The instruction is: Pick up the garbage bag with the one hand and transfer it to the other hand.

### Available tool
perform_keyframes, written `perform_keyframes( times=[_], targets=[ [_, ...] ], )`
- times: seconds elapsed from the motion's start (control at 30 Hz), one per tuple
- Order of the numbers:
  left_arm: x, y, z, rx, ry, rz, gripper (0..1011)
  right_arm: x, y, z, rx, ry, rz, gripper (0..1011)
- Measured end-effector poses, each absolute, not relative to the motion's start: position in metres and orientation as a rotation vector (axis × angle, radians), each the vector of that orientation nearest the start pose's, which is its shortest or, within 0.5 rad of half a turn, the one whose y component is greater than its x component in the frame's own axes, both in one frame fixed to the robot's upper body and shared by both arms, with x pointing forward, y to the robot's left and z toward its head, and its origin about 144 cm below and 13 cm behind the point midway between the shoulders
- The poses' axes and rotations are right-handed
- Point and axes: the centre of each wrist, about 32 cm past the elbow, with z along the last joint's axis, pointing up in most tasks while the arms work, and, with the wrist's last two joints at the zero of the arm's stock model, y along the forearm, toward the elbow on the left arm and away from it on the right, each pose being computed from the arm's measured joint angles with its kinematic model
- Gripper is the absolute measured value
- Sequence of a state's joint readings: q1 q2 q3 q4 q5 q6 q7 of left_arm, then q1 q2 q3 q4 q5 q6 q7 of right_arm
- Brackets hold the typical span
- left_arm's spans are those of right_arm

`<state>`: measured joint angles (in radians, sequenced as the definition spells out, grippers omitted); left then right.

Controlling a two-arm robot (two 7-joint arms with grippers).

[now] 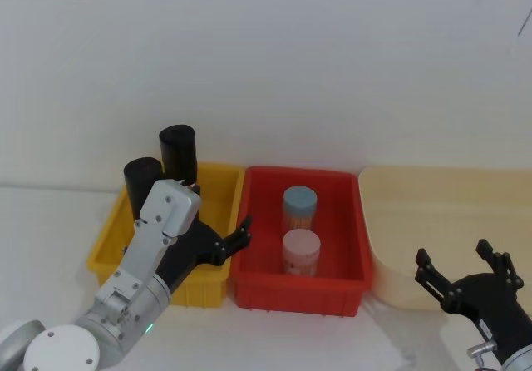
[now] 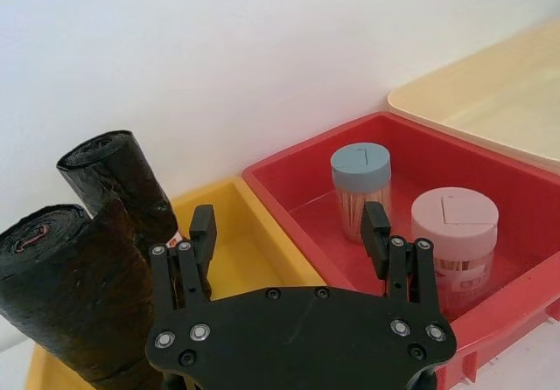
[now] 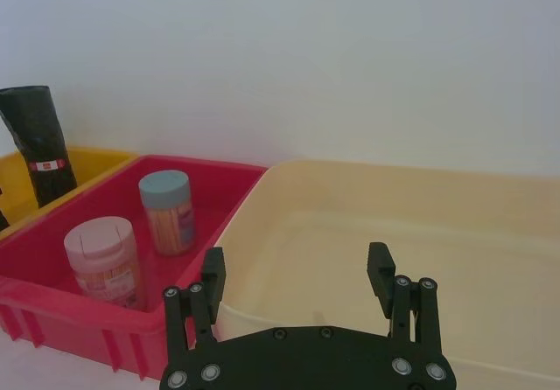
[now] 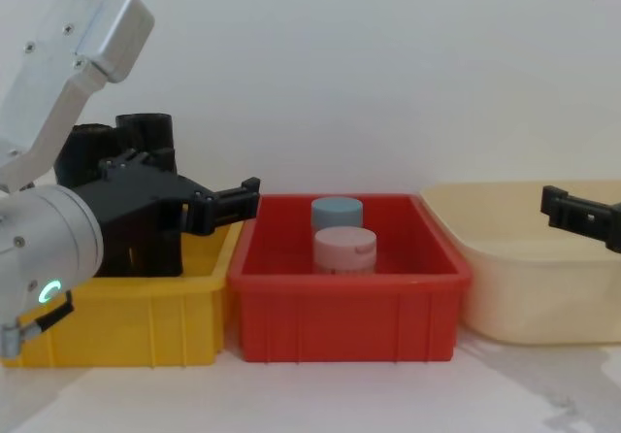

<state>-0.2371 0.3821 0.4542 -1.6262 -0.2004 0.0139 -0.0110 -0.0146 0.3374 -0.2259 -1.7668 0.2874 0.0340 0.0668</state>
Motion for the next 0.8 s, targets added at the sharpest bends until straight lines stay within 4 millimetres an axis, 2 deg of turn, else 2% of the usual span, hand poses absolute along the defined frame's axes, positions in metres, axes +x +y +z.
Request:
perform_keyframes(
  times=[0.8],
  targets=[
    [0.4920, 0.1984, 1.2044, 0.061, -0.268, 1.124, 1000, 0.4433, -0.2371, 1.1887, 0.026, -0.075, -1.229, 1000]
  ],
)
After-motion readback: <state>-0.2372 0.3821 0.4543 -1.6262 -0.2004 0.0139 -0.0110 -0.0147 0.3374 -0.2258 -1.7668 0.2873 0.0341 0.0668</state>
